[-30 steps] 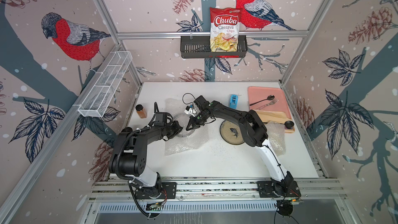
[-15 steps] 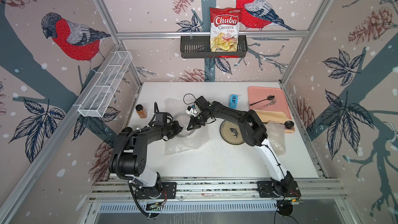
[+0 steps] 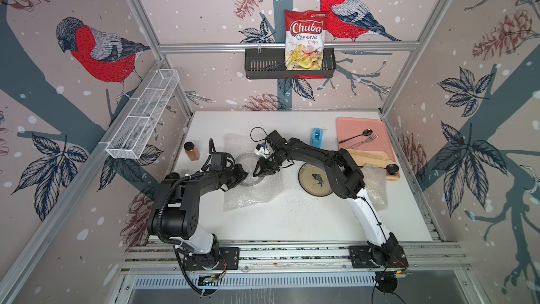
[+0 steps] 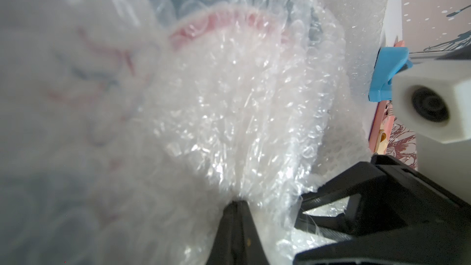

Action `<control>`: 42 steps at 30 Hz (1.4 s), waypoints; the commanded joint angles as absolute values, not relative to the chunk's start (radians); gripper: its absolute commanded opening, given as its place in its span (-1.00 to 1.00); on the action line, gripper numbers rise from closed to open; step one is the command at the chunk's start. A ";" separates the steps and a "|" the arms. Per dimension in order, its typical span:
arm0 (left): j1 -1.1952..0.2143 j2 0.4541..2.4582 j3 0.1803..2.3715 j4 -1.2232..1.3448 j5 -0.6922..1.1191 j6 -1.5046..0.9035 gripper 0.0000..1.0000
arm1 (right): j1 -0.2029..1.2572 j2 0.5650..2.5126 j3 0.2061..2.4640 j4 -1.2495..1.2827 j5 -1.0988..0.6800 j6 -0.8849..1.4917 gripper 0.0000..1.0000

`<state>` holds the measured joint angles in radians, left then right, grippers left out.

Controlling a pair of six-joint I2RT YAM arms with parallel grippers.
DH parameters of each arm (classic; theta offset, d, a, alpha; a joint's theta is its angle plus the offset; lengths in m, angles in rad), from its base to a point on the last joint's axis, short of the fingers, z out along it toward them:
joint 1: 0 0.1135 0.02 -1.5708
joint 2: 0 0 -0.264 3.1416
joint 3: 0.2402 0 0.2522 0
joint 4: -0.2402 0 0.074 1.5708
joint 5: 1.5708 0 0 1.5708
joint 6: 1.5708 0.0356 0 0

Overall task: Wrap dinner plates in bubble wrap
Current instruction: Stick the tape on the bubble wrap.

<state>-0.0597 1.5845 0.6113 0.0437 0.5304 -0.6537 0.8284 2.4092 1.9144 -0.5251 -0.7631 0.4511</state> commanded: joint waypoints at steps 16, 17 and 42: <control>-0.061 1.590 0.596 -0.237 0.427 -0.647 -1.00 | 0.828 2.450 1.943 -0.444 -0.685 0.634 -0.25; -0.060 1.587 0.597 -0.240 0.426 -0.646 -1.00 | 0.829 2.457 1.952 -0.460 -0.671 0.632 -0.26; -0.023 1.507 0.744 -0.444 0.448 -0.549 -0.32 | 0.867 2.509 2.037 -0.653 -0.447 0.546 -0.39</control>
<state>-0.0296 1.5146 0.7376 -0.2916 0.4908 -0.5694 0.8631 2.4893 2.0438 -0.5583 -0.6041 0.5732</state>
